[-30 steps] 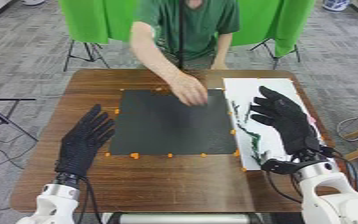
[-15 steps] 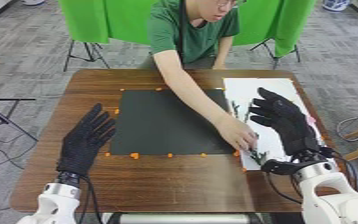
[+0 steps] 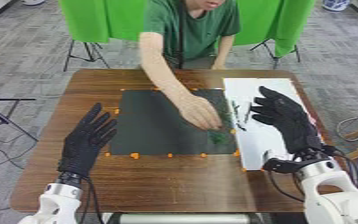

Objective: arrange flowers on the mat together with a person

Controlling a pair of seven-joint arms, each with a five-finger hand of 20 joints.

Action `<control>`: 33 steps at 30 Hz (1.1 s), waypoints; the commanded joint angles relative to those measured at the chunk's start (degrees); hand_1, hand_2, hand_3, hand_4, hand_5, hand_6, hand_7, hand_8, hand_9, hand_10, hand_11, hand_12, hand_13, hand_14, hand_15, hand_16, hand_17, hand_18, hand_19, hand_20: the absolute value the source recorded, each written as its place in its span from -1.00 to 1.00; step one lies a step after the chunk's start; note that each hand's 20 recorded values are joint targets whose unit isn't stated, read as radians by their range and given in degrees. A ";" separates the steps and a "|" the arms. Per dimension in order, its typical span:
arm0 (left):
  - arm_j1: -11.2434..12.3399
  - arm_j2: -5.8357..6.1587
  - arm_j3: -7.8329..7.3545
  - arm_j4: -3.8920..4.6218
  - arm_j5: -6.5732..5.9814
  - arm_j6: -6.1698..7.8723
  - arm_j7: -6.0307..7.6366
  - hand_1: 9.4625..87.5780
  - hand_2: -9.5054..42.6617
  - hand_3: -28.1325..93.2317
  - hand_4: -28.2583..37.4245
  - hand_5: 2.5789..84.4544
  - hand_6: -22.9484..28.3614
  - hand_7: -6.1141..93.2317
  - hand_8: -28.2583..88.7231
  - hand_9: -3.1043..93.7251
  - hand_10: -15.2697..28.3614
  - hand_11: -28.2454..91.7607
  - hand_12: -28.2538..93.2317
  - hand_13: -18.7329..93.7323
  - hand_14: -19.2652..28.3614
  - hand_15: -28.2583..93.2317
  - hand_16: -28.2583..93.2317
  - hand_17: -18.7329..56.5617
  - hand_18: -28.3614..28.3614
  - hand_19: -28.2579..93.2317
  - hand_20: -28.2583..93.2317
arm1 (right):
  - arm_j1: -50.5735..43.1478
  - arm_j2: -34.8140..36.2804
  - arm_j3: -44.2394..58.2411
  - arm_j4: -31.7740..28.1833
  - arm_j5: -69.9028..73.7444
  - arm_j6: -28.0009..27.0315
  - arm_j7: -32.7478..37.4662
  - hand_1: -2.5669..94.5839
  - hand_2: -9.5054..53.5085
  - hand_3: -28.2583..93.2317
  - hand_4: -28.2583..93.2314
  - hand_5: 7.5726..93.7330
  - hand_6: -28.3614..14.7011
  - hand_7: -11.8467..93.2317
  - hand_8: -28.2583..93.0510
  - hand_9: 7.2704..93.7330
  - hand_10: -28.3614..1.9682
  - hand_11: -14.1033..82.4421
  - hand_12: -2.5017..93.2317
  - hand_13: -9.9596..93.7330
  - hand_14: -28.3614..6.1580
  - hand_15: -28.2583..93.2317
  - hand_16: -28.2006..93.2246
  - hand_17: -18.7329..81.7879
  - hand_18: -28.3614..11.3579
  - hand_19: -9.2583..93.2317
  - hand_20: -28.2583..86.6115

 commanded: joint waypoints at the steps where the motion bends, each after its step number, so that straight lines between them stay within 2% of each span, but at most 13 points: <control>1: 0.16 -0.42 -0.03 0.70 0.46 -0.78 -0.42 -0.55 -0.52 0.64 -0.92 -0.40 -0.06 -0.58 -0.67 -0.43 0.19 -0.31 -0.29 -0.31 0.40 -0.23 -0.48 -0.83 0.76 0.18 -0.39 | -0.48 0.35 -0.09 -0.17 -0.42 0.37 -0.13 -0.69 -0.35 0.81 -0.96 -0.38 0.05 -0.49 -0.70 -0.30 -0.10 -0.47 -0.55 -0.17 -0.10 -0.16 -0.16 -0.53 -0.71 0.07 -0.11; 5: 0.42 -0.48 -0.27 0.51 0.60 -1.09 -0.24 -0.55 -0.52 0.64 -0.91 -0.39 -0.05 -0.58 -0.67 -0.43 0.20 -0.31 -0.29 -0.31 0.40 -0.23 -0.48 -0.83 0.76 0.18 -0.39 | -0.46 0.42 -0.03 -0.15 -1.02 -0.57 -0.73 -0.69 -0.35 0.81 -0.96 -0.38 0.06 -0.49 -0.70 -0.29 -0.09 -0.47 -0.55 -0.17 -0.11 -0.16 -0.16 -0.53 -0.70 0.07 -0.11; 9: 2.34 -0.91 -0.85 -0.03 -0.15 0.42 -0.47 -0.55 -0.52 0.64 -0.91 -0.39 -0.05 -0.58 -0.67 -0.43 0.20 -0.31 -0.29 -0.31 0.40 -0.23 -0.48 -0.83 0.76 0.18 -0.39 | -1.34 -0.02 0.00 -0.44 -0.28 -0.02 0.25 -0.68 -0.35 0.81 -0.96 -0.38 0.06 -0.49 -0.70 -0.29 -0.08 -0.47 -0.55 -0.17 -0.11 -0.15 -0.16 -0.53 -0.71 0.07 -0.11; 11: 2.82 -0.94 -1.24 -0.22 -0.14 0.68 -0.23 -0.55 -0.53 0.64 -0.91 -0.38 -0.05 -0.58 -0.67 -0.43 0.20 -0.31 -0.29 -0.31 0.40 -0.23 -0.48 -0.83 0.76 0.18 -0.39 | -1.45 -0.40 -0.14 -0.49 -0.55 -0.23 0.39 -0.68 -0.35 0.81 -0.96 -0.38 0.06 -0.48 -0.70 -0.29 -0.09 -0.47 -0.55 -0.17 -0.11 -0.15 -0.17 -0.53 -0.71 0.07 -0.11; 14: 2.21 -0.85 -1.21 -0.06 0.18 0.51 0.07 -0.55 -0.53 0.64 -0.91 -0.38 -0.04 -0.58 -0.67 -0.42 0.20 -0.31 -0.29 -0.31 0.40 -0.23 -0.48 -0.83 0.76 0.18 -0.39 | -1.55 -0.28 0.04 -0.58 -0.73 -0.19 0.29 -0.68 -0.35 0.81 -0.96 -0.37 0.06 -0.49 -0.70 -0.29 -0.10 -0.47 -0.55 -0.17 -0.11 -0.15 -0.17 -0.53 -0.71 0.07 -0.11; 17: 1.47 -0.91 -1.17 0.06 0.35 0.00 -0.19 -0.55 -0.53 0.64 -0.92 -0.38 -0.05 -0.58 -0.67 -0.42 0.20 -0.31 -0.29 -0.31 0.40 -0.23 -0.48 -0.83 0.77 0.18 -0.39 | -1.25 -0.36 0.06 -0.54 -0.81 -0.15 0.23 -0.68 -0.35 0.81 -0.96 -0.37 0.06 -0.49 -0.70 -0.29 -0.10 -0.47 -0.54 -0.17 -0.10 -0.15 -0.17 -0.53 -0.71 0.07 -0.11; 21: 1.25 -0.93 -0.96 0.10 0.20 0.18 0.05 -0.55 -0.53 0.64 -0.91 -0.38 -0.05 -0.58 -0.67 -0.42 0.20 -0.31 -0.30 -0.31 0.40 -0.23 -0.48 -0.83 0.77 0.18 -0.39 | -1.26 -0.37 -0.07 -0.53 -0.63 -0.10 0.19 -0.68 -0.35 0.81 -0.96 -0.37 0.06 -0.49 -0.70 -0.29 -0.10 -0.47 -0.54 -0.17 -0.11 -0.15 -0.17 -0.53 -0.71 0.07 -0.11; 25: 2.02 -1.01 -1.21 -0.14 -0.05 0.92 0.45 -0.55 -0.52 0.64 -0.91 -0.38 -0.05 -0.59 -0.67 -0.42 0.20 -0.31 -0.29 -0.31 0.40 -0.23 -0.48 -0.83 0.76 0.18 -0.39 | -1.11 -0.74 -0.13 -0.43 -0.82 -0.86 0.75 -0.68 -0.35 0.81 -0.96 -0.37 0.06 -0.49 -0.70 -0.29 -0.11 -0.47 -0.55 -0.17 -0.11 -0.15 -0.17 -0.53 -0.71 0.07 -0.11; 28: 2.02 -1.22 -1.40 -0.14 0.04 0.70 0.22 -0.55 -0.53 0.64 -0.91 -0.38 -0.05 -0.59 -0.67 -0.42 0.20 -0.31 -0.29 -0.31 0.40 -0.23 -0.48 -0.83 0.76 0.18 -0.39 | -0.90 -0.86 -0.06 -0.44 -1.26 -0.82 1.01 -0.68 -0.36 0.81 -0.95 -0.37 0.06 -0.49 -0.70 -0.29 -0.11 -0.47 -0.55 -0.17 -0.11 -0.15 -0.17 -0.53 -0.71 0.07 -0.11; 30: 1.89 -1.32 -1.38 -0.13 0.13 0.49 0.14 -0.55 -0.53 0.64 -0.91 -0.37 -0.05 -0.59 -0.67 -0.42 0.20 -0.31 -0.30 -0.31 0.40 -0.23 -0.48 -0.82 0.77 0.17 -0.39 | -0.72 -0.82 0.00 -0.69 -2.29 -0.44 1.96 -0.68 -0.39 0.82 -0.95 -0.37 0.06 -0.49 -0.69 -0.29 -0.11 -0.47 -0.55 -0.17 -0.11 -0.15 -0.17 -0.53 -0.71 0.07 -0.11; 33: 1.69 -1.34 -1.39 -0.05 0.27 0.15 0.07 -0.55 -0.53 0.64 -0.91 -0.37 -0.05 -0.59 -0.67 -0.42 0.20 -0.31 -0.30 -0.31 0.40 -0.23 -0.48 -0.82 0.77 0.18 -0.40 | -0.73 -0.86 0.35 -0.96 -5.81 -0.83 2.60 -0.57 -0.56 0.81 -0.95 -0.35 0.08 -0.46 -0.70 -0.26 -0.08 -0.43 -0.54 -0.16 -0.05 -0.14 -0.17 -0.51 -0.69 0.10 -0.10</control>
